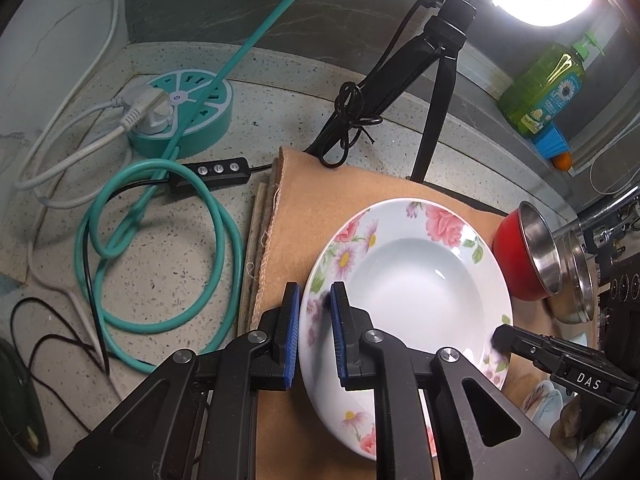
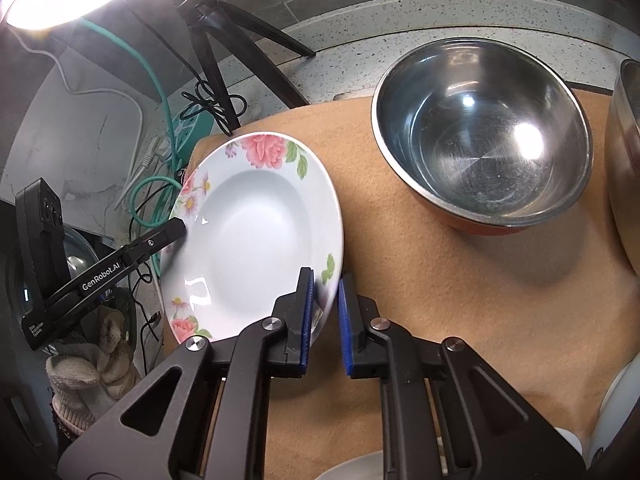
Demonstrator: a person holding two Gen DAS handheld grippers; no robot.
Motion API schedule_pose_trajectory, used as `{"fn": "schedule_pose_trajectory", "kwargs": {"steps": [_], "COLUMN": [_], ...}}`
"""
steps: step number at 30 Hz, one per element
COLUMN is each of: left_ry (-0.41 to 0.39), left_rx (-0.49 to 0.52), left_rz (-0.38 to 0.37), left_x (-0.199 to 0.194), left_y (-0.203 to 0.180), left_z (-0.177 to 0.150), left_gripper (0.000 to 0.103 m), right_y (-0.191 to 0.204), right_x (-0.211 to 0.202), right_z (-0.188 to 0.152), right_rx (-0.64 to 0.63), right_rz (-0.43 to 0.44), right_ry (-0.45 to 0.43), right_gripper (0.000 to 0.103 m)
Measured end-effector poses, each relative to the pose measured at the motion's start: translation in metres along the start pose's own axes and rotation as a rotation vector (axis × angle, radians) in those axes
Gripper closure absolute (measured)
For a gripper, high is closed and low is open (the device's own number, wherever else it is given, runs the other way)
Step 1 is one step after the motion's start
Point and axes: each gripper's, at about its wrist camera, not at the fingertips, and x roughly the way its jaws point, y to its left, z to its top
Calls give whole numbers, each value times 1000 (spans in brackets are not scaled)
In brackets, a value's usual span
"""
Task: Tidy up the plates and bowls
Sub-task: 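Lift the pink-rose plate and carry it toward the plate stack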
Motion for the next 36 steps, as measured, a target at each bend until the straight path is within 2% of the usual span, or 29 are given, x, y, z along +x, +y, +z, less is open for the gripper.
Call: {"fn": "schedule_pose_trajectory", "kwargs": {"steps": [19, 36], "left_ry": [-41, -84], "left_rx": [-8, 36], "left_rz": [-3, -46], "left_x": [-39, -77], "left_y": [-16, -72], "left_z": [-33, -73], "left_gripper": [90, 90], "right_y": [1, -32], "right_x": [-42, -109], "right_z": [-30, -70], "right_rx": [-43, -49], "right_rz": [40, 63], "right_ry": [-19, -67], "right_gripper": [91, 91]}}
